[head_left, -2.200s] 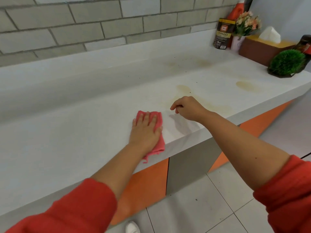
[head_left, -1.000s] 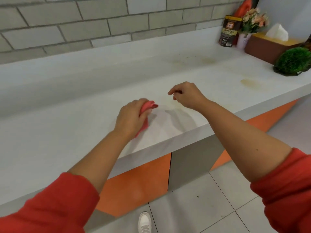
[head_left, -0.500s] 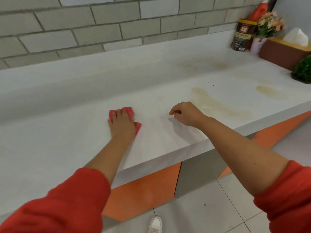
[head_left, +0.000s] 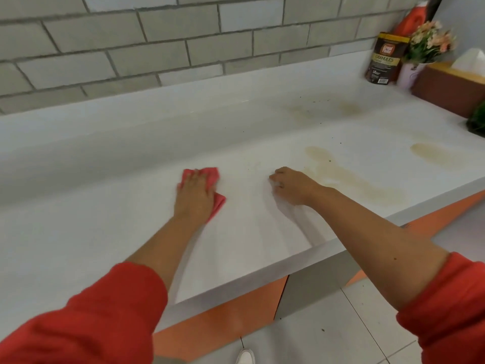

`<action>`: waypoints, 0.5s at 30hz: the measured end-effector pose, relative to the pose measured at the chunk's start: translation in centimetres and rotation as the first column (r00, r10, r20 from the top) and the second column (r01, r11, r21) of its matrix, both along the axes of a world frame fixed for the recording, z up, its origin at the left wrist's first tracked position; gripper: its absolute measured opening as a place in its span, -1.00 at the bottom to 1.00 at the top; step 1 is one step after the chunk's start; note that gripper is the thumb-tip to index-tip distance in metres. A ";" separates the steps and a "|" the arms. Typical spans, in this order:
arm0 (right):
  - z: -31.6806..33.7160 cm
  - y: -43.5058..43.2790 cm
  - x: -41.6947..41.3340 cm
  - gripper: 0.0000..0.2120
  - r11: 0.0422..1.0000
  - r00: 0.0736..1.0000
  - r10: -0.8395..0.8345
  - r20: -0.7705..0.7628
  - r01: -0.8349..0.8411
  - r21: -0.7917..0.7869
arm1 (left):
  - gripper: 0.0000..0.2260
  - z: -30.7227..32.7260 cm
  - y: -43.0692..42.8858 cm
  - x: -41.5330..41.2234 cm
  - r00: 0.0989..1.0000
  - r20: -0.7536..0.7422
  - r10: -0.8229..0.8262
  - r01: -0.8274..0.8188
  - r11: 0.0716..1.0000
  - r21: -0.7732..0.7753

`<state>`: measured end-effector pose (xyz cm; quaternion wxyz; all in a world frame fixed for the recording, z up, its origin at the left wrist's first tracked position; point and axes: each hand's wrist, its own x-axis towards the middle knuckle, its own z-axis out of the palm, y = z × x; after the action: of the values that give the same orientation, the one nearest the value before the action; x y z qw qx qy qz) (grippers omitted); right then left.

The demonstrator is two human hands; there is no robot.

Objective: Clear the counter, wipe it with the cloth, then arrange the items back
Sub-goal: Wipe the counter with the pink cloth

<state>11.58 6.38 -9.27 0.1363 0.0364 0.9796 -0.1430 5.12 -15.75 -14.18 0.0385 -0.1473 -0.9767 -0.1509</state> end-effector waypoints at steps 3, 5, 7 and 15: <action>-0.1 0.0 -0.1 -0.47 0.998 0.990 0.057 0.126 -0.060 0.027 | -0.51 -0.3 1.9 -2.0 0.983 0.048 0.176 -0.171 0.981 -0.094; 0.0 -0.1 -0.5 -0.43 0.995 0.985 0.076 0.158 -0.085 0.053 | -0.50 0.0 4.1 -1.1 0.989 0.057 0.134 -0.127 0.985 -0.115; 0.0 -0.3 -0.7 -0.41 0.994 0.982 0.075 0.173 -0.088 0.065 | -0.51 0.1 5.6 1.1 0.998 0.058 -0.038 0.045 0.993 -0.112; 0.7 -0.4 -0.8 -0.41 0.992 0.980 0.093 0.173 -0.107 0.073 | -0.49 0.6 0.5 -3.2 0.983 0.057 -0.177 0.177 0.984 0.013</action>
<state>10.76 6.01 -8.61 0.2246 0.0045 0.9701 -0.0921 1.96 -15.30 -13.59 -0.0029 -0.2290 -0.9599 -0.1618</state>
